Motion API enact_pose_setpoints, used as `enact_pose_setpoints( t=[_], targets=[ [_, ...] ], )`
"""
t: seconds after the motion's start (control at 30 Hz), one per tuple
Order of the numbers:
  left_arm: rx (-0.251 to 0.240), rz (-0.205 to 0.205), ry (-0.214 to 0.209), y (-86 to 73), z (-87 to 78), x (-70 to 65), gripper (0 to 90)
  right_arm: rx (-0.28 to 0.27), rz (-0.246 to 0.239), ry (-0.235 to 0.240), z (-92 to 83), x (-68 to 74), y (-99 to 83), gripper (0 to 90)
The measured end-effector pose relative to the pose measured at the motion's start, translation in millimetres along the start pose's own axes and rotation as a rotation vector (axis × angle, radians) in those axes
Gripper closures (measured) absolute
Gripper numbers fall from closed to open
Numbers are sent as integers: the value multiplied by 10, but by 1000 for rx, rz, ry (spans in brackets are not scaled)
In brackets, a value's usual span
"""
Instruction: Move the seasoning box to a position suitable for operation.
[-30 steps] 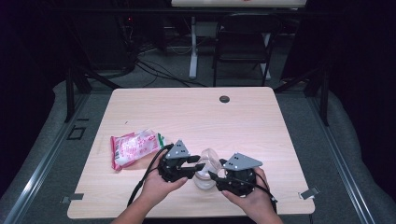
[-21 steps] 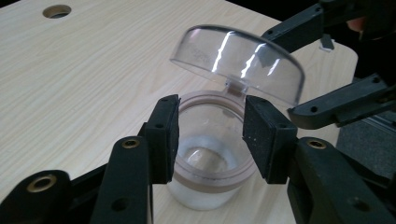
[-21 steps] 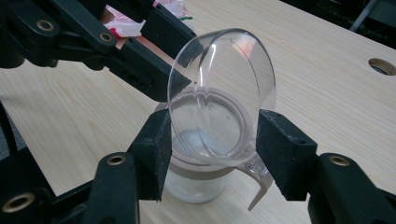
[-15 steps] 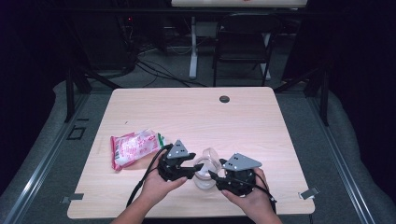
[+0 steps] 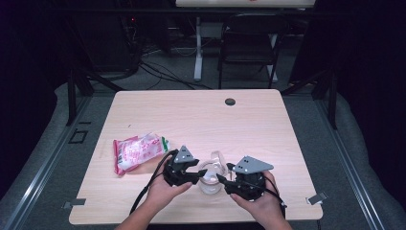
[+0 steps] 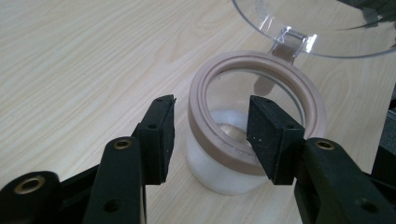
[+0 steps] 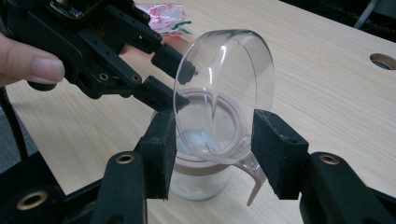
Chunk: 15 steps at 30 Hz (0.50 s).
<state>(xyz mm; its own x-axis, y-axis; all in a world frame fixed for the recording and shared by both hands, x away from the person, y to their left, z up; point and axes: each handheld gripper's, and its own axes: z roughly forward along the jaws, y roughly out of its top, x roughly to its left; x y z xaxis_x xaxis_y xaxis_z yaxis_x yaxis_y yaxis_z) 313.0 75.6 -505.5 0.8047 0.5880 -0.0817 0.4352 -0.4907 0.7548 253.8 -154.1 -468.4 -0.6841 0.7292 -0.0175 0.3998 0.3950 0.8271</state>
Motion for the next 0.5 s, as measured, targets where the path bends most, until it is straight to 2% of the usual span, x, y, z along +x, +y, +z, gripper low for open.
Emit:
enact_pose_setpoints(
  t=[0.1,0.17,0.5],
  targets=[
    [5,3,-11,-7,-4,19,533,-4,5,-4,-16,-13,2,506],
    [2,0,-19,-10,-5,23,549,1,14,2,-44,-31,7,540],
    [-16,-2,-17,-25,1,15,569,13,33,-16,-170,-128,34,587]
  ],
)
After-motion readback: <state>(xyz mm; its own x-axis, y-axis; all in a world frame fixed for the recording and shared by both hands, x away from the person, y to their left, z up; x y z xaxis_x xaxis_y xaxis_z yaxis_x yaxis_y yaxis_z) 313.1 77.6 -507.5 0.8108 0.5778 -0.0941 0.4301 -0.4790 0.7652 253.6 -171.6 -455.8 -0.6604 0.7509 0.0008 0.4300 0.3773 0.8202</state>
